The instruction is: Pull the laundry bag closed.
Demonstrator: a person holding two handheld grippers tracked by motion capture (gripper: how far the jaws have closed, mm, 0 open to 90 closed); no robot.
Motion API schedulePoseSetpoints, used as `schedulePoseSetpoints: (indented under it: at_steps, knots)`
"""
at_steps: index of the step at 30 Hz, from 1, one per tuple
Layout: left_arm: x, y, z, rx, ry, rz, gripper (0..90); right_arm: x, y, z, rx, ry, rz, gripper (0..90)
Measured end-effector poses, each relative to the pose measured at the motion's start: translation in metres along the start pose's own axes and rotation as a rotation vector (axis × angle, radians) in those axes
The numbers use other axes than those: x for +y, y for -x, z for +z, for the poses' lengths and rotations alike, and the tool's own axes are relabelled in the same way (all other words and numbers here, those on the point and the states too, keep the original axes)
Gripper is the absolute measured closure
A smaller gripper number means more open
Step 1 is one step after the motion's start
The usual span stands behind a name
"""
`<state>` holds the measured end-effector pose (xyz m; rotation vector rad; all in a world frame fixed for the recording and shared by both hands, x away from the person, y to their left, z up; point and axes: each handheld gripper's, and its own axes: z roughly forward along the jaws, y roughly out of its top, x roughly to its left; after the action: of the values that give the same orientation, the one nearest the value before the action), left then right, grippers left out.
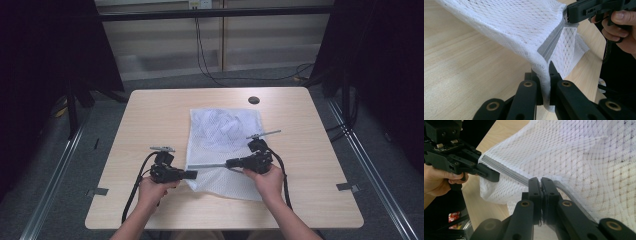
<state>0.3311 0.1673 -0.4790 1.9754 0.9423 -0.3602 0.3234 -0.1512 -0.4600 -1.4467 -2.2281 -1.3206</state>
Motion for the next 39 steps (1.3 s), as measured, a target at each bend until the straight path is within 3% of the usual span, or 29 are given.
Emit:
schedulePoseSetpoints:
  at_steps: [21, 33, 39]
  knots:
    - [0.001, 0.002, -0.001, -0.007, -0.003, 0.011, 89.6, -0.004, 0.001, -0.006, 0.025, 0.009, -0.024, 87.6]
    - [0.001, 0.004, -0.003, -0.013, 0.008, 0.015, 89.6, -0.009, 0.009, -0.015, 0.03, 0.013, -0.021, 87.6]
    - [0.001, 0.001, -0.007, -0.018, 0.019, -0.006, 89.6, -0.01, 0.015, -0.023, 0.021, 0.019, -0.012, 87.5]
